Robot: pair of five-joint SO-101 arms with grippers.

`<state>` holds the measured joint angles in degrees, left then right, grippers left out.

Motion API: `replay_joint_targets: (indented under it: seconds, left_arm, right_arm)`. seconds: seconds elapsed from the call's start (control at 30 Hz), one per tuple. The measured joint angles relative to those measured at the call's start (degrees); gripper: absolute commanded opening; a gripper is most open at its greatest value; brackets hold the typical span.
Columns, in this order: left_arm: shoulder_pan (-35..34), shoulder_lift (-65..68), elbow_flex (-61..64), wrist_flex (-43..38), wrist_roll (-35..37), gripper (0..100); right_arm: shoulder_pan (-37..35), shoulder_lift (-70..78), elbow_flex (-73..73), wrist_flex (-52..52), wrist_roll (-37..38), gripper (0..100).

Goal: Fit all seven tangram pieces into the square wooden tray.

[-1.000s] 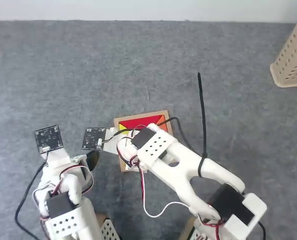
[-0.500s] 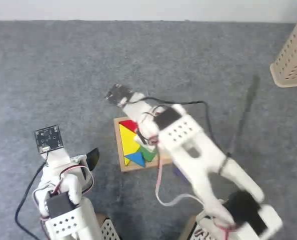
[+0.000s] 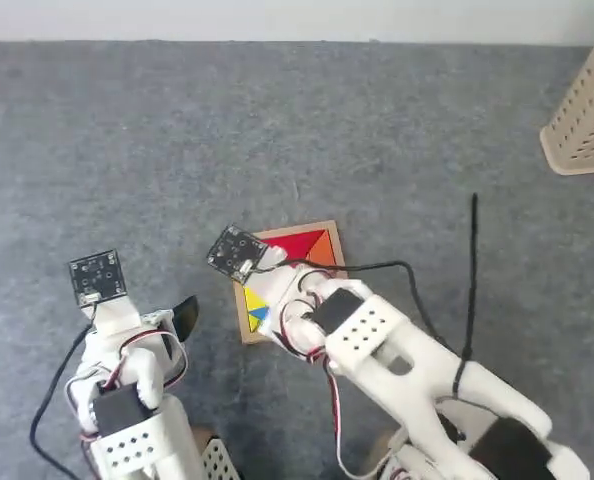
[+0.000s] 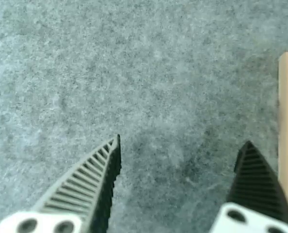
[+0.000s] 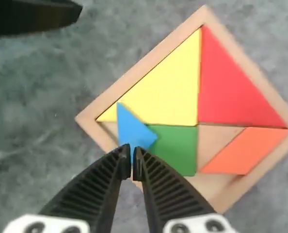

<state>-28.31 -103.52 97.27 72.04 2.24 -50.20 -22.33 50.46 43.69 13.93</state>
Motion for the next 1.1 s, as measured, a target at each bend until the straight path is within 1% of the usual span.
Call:
replay_joint_targets:
  seconds: [0.23, 0.8, 1.1]
  left_arm:
    - [0.0, 0.0, 0.0, 0.0, 0.0, 35]
    - [0.0, 0.0, 0.0, 0.0, 0.0, 35]
    - [0.0, 0.0, 0.0, 0.0, 0.0, 35]
  right_arm:
    - [-0.53, 5.19, 0.0, -2.02, 0.0, 0.6]
    - [-0.53, 5.8, 0.0, -2.11, 0.97, 0.6]
    - [2.73, 5.8, 0.0, -2.11, 4.04, 0.6]
